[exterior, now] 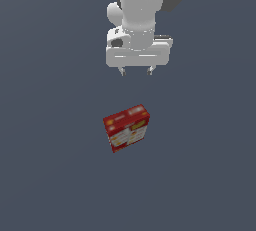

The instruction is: Pick up the object and move it to a goal position.

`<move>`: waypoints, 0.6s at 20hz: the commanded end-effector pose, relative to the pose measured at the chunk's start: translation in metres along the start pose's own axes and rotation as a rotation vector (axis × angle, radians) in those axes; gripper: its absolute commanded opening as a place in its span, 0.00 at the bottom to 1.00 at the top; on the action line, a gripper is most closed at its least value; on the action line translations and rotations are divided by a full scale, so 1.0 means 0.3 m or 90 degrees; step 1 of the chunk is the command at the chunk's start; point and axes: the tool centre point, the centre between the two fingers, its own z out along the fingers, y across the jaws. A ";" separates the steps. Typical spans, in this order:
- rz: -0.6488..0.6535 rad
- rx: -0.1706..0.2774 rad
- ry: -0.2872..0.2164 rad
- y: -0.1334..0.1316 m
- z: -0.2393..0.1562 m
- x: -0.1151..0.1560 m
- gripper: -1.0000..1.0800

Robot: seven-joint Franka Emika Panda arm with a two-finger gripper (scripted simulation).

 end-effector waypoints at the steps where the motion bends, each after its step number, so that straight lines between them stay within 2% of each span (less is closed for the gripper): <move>1: 0.000 0.000 0.000 0.000 0.000 0.000 0.96; 9: -0.001 0.014 0.000 -0.076 -0.021 0.001 0.96; 12: -0.001 0.014 0.000 -0.078 -0.021 0.001 0.96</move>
